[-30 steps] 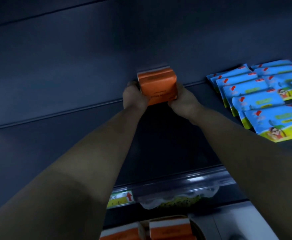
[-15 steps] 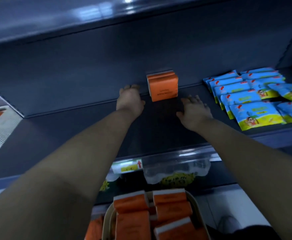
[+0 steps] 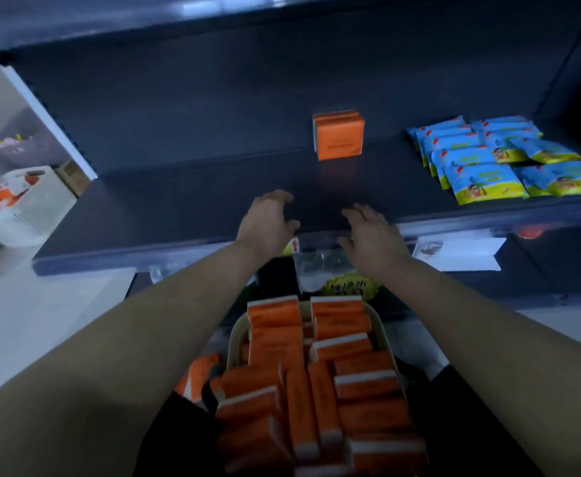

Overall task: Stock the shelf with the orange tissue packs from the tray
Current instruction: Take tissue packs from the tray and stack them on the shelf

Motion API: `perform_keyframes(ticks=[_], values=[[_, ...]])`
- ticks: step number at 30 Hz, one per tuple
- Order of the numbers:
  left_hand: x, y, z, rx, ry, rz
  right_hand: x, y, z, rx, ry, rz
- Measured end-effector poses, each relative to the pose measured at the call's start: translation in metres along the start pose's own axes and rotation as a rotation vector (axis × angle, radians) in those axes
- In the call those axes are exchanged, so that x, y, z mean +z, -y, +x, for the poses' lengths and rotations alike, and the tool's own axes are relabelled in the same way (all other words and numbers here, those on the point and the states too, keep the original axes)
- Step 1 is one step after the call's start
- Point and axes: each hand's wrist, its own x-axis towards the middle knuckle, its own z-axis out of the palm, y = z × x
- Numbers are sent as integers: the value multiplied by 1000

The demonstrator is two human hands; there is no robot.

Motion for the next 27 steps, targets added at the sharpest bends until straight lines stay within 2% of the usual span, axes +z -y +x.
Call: perform_keyframes(ticks=[4,11,15,19,23,27], values=[[15,12,-46,8,-12,-42,23,7,-33,-104,-22,-34],[52,51,-99,-155,201,-6,70,1,-71,-178,194,-83],[71,65,-113,-235,288,14,90,-6,-77,-129,292,-114],[88,72,-121,-281,315,-1,99,-18,-86,-72,347,-170],[100,75,-127,-302,305,-5,107,-23,-97,-49,397,-104],[105,77,-128,-304,263,-9,112,-16,-103,-103,409,-170]])
